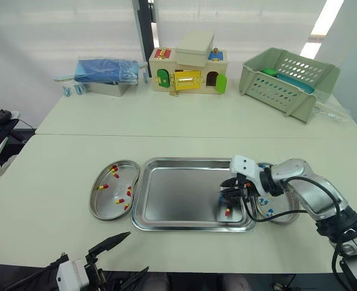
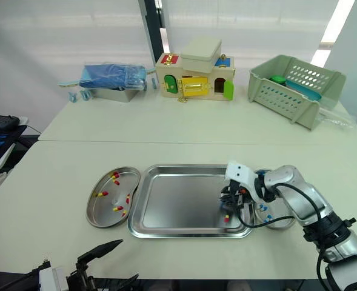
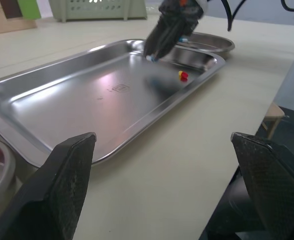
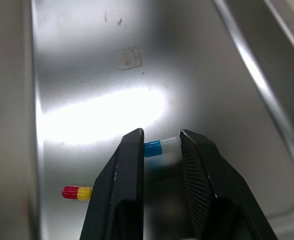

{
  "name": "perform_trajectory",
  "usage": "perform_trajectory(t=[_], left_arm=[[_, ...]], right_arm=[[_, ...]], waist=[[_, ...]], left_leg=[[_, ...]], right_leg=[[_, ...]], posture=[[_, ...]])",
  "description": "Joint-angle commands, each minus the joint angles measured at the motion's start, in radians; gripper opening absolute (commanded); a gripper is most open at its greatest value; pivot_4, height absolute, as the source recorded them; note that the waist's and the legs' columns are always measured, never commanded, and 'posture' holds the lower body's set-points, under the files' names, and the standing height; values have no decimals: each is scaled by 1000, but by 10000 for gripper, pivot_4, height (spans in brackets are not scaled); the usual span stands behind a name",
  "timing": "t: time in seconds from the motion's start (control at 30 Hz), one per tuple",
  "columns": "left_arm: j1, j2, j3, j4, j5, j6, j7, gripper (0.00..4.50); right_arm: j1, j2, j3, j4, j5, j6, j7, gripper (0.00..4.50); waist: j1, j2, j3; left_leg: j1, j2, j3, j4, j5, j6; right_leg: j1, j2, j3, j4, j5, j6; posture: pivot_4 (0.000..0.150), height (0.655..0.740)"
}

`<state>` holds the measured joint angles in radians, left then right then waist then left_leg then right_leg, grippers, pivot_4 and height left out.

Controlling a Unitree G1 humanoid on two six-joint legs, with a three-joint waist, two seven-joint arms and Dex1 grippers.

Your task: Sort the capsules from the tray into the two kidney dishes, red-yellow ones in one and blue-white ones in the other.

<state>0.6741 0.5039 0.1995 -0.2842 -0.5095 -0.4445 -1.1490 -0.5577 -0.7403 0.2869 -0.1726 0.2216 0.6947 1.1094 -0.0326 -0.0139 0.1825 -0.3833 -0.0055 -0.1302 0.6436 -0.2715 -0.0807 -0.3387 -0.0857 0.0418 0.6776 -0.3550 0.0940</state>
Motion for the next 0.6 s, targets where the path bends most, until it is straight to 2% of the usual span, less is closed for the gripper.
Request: perform_trajectory(t=[0.03,0.3,0.43,0.6], left_arm=[[-17,44,-20,-32,-28,11,-46,45000],[-83,109,-60,-25,-38,16,-131,45000],[-112,122,-68,-8,-48,15,-165,45000],[-140,117,-65,7,-57,29,-164,45000]], right_arm=[[61,-68,-143,-86,79,16,20,8206],[284,-230,-382,-153,141,-3,16,8206],[376,-271,-437,-155,133,-21,10,8206],[410,-274,-435,-147,115,-50,-16,8206]], waist=[[3,0,0],[3,0,0],[-3,0,1],[-2,0,1]], left_leg=[[0,0,0,0,0,0],[0,0,0,-1,0,0],[1,1,1,-1,0,0],[1,0,1,0,0,0]], right_leg=[[0,0,0,0,0,0],[0,0,-1,-1,0,0],[1,0,0,0,0,0],[1,0,0,0,0,0]], posture=[[1500,7400],[1500,7400],[1500,7400],[1500,7400]])
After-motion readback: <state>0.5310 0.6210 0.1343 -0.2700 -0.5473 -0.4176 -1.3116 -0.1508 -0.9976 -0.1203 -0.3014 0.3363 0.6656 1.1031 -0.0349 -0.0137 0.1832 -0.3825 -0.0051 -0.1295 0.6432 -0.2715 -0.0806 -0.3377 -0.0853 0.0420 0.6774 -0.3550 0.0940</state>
